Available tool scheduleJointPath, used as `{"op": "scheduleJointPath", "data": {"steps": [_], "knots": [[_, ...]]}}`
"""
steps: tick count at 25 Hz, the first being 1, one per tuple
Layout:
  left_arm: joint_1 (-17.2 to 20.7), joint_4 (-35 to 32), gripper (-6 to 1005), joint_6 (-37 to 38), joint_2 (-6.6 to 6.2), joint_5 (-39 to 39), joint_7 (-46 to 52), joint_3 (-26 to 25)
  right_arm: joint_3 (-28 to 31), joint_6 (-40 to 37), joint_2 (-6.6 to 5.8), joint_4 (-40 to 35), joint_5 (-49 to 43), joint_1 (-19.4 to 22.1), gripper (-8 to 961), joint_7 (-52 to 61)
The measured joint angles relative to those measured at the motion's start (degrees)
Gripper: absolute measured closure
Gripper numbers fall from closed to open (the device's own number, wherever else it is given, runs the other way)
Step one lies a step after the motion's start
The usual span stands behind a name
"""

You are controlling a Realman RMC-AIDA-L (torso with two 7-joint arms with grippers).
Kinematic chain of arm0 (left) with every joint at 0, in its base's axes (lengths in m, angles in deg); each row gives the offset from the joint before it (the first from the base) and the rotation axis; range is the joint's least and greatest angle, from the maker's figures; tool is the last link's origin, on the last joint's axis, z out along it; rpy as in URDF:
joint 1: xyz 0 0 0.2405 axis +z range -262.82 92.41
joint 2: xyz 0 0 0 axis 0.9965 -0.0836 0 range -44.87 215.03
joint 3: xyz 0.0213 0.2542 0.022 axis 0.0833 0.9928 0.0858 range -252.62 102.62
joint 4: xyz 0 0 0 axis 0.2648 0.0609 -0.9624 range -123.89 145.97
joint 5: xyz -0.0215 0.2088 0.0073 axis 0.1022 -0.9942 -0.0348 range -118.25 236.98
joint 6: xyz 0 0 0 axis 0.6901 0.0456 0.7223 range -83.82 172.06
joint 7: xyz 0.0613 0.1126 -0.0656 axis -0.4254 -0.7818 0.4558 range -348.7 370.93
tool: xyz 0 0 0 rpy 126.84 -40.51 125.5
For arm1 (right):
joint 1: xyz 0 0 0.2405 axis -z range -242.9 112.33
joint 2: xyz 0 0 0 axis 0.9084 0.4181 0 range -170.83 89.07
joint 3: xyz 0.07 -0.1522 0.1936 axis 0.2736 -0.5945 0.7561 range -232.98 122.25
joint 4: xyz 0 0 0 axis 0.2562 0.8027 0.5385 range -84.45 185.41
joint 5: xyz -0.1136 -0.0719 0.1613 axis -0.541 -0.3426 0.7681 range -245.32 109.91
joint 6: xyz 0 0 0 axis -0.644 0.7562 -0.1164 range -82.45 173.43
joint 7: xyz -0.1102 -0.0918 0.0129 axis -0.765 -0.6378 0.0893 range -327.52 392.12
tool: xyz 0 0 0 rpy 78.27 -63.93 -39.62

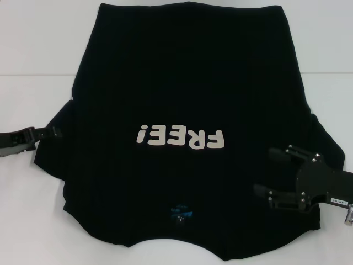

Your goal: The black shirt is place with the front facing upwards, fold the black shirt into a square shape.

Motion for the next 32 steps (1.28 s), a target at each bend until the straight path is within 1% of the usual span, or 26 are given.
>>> {"op": "scheduleJointPath", "data": {"steps": [4, 8, 19, 24, 30, 32], "knots": [[-0.17, 0.02, 78, 0.82, 0.02, 0.0, 0.03, 1.09, -0.03, -0.03, 0.0, 0.0, 0.01, -0.02, 10, 0.0], [-0.35, 0.04, 80, 1.03, 0.32, 0.01, 0.22, 3.03, -0.04, -0.17, 0.0, 0.0, 0.01, -0.04, 10, 0.0], [-0.44, -1.1, 83, 0.74, 0.53, 0.0, 0.04, 4.27, 0.1, -0.41, 0.0, -0.03, 0.0, -0.04, 10, 0.0], [-0.43, -1.21, 300, -0.75, 0.61, -1.16, 0.16, 5.22, 0.14, -0.58, 0.0, -0.31, 0.0, -0.04, 10, 0.48], [-0.45, -1.25, 500, -1.09, 0.63, -1.55, 0.36, 5.14, 0.14, -0.6, 0.0, -0.29, 0.0, -0.04, 10, 0.51], [-0.45, -1.26, 598, -1.11, 0.62, -1.56, 0.37, 5.01, 0.14, -0.48, 0.0, -0.25, 0.0, -0.04, 10, 0.52]]}}
